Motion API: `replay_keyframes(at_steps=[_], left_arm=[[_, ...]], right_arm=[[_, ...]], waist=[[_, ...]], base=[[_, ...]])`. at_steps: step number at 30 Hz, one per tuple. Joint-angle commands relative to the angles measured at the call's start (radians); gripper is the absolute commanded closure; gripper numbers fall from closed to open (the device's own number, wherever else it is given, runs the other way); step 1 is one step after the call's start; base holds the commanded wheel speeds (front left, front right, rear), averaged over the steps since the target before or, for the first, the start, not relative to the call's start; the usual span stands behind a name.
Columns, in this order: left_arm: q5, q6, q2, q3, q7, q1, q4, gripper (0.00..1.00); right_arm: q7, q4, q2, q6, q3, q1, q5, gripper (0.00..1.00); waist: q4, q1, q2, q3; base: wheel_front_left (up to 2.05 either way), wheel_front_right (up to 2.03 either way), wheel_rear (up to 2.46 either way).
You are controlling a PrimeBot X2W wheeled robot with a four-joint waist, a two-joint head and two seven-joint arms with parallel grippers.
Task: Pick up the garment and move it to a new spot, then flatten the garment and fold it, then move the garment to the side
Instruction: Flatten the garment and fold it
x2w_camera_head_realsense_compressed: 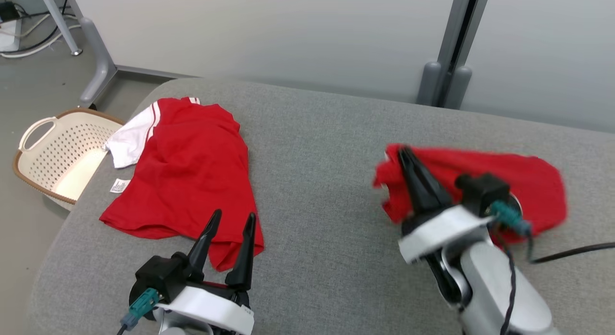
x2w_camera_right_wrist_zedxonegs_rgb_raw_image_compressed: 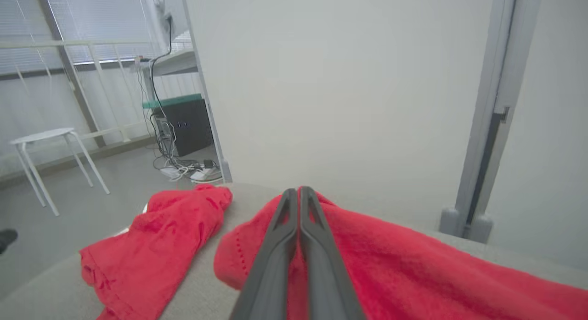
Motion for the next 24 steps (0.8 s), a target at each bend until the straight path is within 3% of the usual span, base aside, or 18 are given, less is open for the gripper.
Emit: replay_keyframes(at_steps=[1,8,11,15,18,19,20,24], left_arm=[[0.003,0.009,0.004,0.013,-0.002,0.007,0.0,0.0],[0.004,0.013,0.004,0.033,-0.002,0.031,-0.003,0.0],[0.005,0.013,0.003,0.036,-0.002,0.043,-0.005,0.0],[0.006,0.012,0.004,0.038,-0.002,0.028,-0.009,0.0],[0.01,0.006,0.003,0.036,-0.002,0.001,-0.011,0.0],[0.01,0.004,0.004,0.038,-0.002,-0.005,-0.01,0.0],[0.01,0.001,0.004,0.037,-0.002,-0.011,-0.008,0.0],[0.013,-0.006,0.004,0.028,-0.002,-0.037,0.002,0.0]], right_arm=[[-0.015,-0.039,-0.003,0.0,0.022,-0.032,0.077,1.0],[-0.045,-0.167,-0.003,0.0,-0.001,-0.137,0.296,1.0],[-0.049,-0.176,-0.004,0.0,-0.07,-0.144,0.365,1.0],[-0.026,-0.109,-0.003,0.0,-0.22,-0.108,0.373,1.0],[0.024,0.045,-0.029,0.0,-0.386,-0.087,0.32,1.0],[0.024,0.102,-0.049,0.0,-0.437,-0.094,0.291,0.6],[0.026,0.17,-0.07,0.0,-0.488,-0.105,0.268,0.0],[0.008,0.41,-0.147,0.0,-0.65,-0.157,0.137,0.0]], waist=[[-0.009,0.0,0.0,-0.016],[-0.033,0.0,0.0,-0.038],[-0.05,0.0,0.0,-0.035],[-0.071,0.0,0.0,-0.002],[-0.081,0.0,0.0,0.032],[-0.084,0.0,0.0,0.042],[-0.086,0.0,0.0,0.051],[-0.093,0.0,0.0,0.083]], base=[[0.0,0.0,0.0],[0.0,0.0,0.0],[0.0,0.0,0.0],[0.0,0.0,0.0],[0.0,0.0,0.0],[0.0,0.0,0.0],[0.0,0.0,0.0],[0.0,0.0,0.0]])
